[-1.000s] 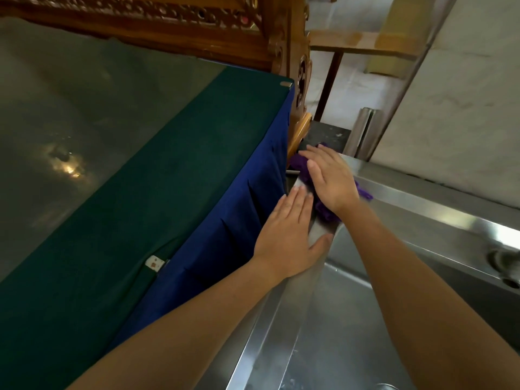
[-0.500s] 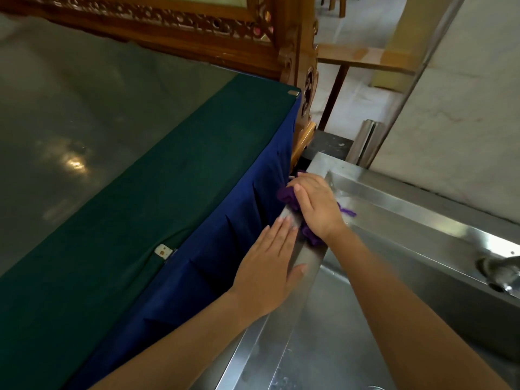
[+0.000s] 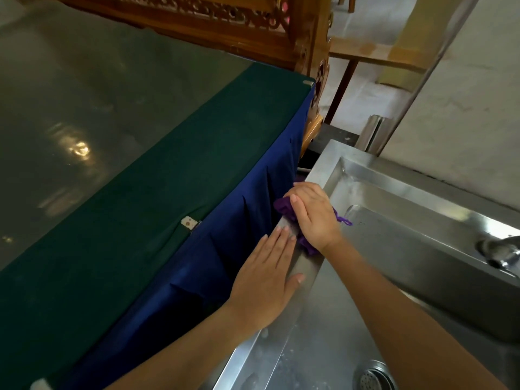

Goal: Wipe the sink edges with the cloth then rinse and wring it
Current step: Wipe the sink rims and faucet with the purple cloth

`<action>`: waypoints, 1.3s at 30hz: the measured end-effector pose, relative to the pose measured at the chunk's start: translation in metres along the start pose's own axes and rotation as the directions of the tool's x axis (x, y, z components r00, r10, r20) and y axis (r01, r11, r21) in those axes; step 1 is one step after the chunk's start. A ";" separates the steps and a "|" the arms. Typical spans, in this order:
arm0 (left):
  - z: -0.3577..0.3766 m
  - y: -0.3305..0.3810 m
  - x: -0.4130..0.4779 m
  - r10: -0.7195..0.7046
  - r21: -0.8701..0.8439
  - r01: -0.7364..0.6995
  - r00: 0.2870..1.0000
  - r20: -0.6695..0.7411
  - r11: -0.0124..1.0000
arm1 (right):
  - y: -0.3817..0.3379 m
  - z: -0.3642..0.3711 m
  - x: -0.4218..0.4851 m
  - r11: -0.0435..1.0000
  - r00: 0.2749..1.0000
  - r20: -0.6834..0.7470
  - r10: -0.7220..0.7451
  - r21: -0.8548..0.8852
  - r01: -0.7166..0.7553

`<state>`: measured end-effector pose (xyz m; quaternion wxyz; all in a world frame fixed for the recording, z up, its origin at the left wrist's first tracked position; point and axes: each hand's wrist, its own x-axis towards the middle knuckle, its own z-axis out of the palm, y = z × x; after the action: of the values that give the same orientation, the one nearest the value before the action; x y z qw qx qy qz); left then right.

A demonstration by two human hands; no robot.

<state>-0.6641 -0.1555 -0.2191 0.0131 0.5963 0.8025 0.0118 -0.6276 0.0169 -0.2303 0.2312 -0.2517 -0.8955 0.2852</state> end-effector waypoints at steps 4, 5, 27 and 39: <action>0.000 -0.003 -0.019 0.007 -0.004 -0.007 0.999 -0.053 1.000 | -0.014 0.006 -0.015 1.000 0.999 -0.029 -0.016 0.006 0.016; 0.000 -0.004 -0.025 0.009 0.001 -0.009 0.999 -0.051 1.000 | -0.017 0.008 -0.020 1.000 0.999 -0.034 -0.016 0.003 0.016; -0.001 -0.017 -0.158 0.009 0.012 -0.009 1.000 -0.010 1.000 | -0.111 0.051 -0.120 0.999 0.996 -0.091 -0.015 0.047 0.019; -0.001 -0.022 -0.237 -0.036 -0.016 0.036 0.999 -0.010 0.999 | -0.152 0.068 -0.169 0.996 0.997 -0.074 -0.032 0.077 0.038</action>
<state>-0.6170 -0.3893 -0.2170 0.0141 0.5817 0.8130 0.0210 -0.5840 -0.2163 -0.2303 0.2782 -0.2369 -0.8788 0.3068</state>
